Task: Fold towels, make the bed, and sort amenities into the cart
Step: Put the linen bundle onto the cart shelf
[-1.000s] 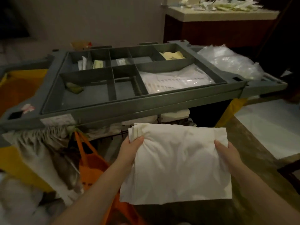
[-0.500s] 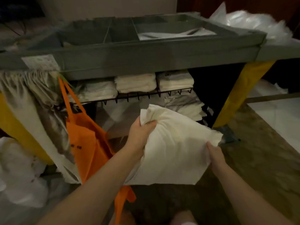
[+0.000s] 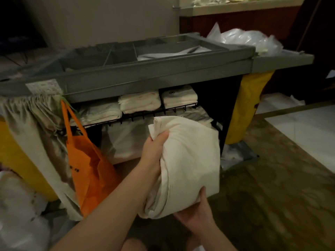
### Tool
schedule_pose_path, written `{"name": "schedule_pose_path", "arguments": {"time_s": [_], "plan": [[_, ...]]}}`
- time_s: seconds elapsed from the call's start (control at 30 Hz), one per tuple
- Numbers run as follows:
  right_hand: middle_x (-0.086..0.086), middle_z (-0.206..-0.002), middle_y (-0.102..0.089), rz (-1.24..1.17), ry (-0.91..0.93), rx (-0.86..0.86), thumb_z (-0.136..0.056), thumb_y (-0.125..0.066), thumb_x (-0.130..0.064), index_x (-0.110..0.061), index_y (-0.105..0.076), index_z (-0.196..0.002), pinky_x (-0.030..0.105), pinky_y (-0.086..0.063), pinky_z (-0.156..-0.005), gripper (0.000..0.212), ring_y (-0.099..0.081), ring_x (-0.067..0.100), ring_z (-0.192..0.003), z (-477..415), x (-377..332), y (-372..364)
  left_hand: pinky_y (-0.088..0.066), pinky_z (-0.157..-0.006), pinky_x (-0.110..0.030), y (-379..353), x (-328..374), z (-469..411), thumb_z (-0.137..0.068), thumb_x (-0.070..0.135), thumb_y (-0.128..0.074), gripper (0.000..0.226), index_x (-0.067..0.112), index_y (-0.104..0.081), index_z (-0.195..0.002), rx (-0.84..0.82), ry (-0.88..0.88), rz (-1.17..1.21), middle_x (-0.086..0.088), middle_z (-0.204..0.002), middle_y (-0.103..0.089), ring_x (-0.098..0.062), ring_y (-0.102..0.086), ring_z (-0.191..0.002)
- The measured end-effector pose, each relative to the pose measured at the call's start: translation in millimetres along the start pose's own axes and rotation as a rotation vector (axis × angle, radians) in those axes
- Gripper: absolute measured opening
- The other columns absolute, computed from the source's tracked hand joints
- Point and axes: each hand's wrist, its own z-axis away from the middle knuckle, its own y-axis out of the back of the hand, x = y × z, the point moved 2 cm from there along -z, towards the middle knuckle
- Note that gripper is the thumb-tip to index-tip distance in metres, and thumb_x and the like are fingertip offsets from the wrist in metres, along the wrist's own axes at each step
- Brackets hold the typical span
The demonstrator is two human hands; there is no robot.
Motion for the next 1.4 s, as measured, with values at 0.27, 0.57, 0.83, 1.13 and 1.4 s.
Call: {"name": "schedule_pose_path", "arguments": {"time_s": [0.27, 0.57, 0.83, 1.13, 1.4], "plan": [[0.009, -0.104, -0.071, -0.278, 0.414, -0.178, -0.070, -0.059, -0.060, -0.026, -0.064, -0.108, 0.054, -0.046, -0.093, 0.051, -0.062, 0.034, -0.097, 19, -60, -10, -0.055, -0.060, -0.030, 45, 13, -25, -0.089, 0.011, -0.061, 0.027, 0.013, -0.059, -0.116, 0.035, -0.048, 0.065, -0.008, -0.100, -0.068, -0.018, -0.069, -0.081], [0.002, -0.094, -0.071, -0.106, 0.586, -0.297, -0.079, -0.046, -0.062, -0.027, -0.069, -0.099, 0.034, -0.057, -0.072, 0.046, -0.067, 0.024, -0.079, -5, -83, -61, -0.057, -0.076, -0.033, 103, 3, -62, -0.092, 0.008, -0.055, 0.015, 0.015, -0.065, -0.101, 0.101, -0.025, 0.049, -0.007, -0.094, -0.072, -0.021, -0.067, -0.090], [0.005, -0.105, -0.069, 0.162, 0.574, -0.259, -0.090, -0.055, -0.033, -0.025, -0.058, -0.104, 0.047, -0.055, -0.072, 0.016, -0.066, 0.028, -0.095, 32, -90, -101, -0.056, -0.053, -0.026, 123, 10, -89, -0.093, 0.011, -0.056, 0.016, 0.018, -0.061, -0.106, 0.135, -0.012, 0.049, -0.003, -0.088, -0.072, -0.013, -0.071, -0.071], [0.004, -0.086, -0.075, 0.110, 0.553, -0.188, -0.094, -0.051, -0.010, -0.013, -0.061, -0.103, 0.036, -0.060, -0.065, 0.013, -0.071, 0.021, -0.081, 19, -69, -98, -0.045, -0.095, -0.045, 138, -49, -62, -0.084, 0.046, -0.064, 0.053, 0.020, -0.052, -0.129, 0.289, 0.290, -0.182, -0.007, -0.126, -0.059, -0.029, -0.056, -0.113], [0.009, -0.104, -0.066, 0.006, 0.595, -0.204, -0.098, -0.047, -0.015, -0.005, -0.054, -0.123, 0.042, -0.049, -0.085, 0.028, -0.062, 0.025, -0.097, 19, -61, -109, -0.039, -0.105, -0.050, 22, -107, 44, -0.074, 0.074, -0.050, 0.085, 0.005, -0.057, -0.123, -0.412, 0.915, 0.283, -0.022, -0.124, -0.061, -0.039, -0.052, -0.121]]}}
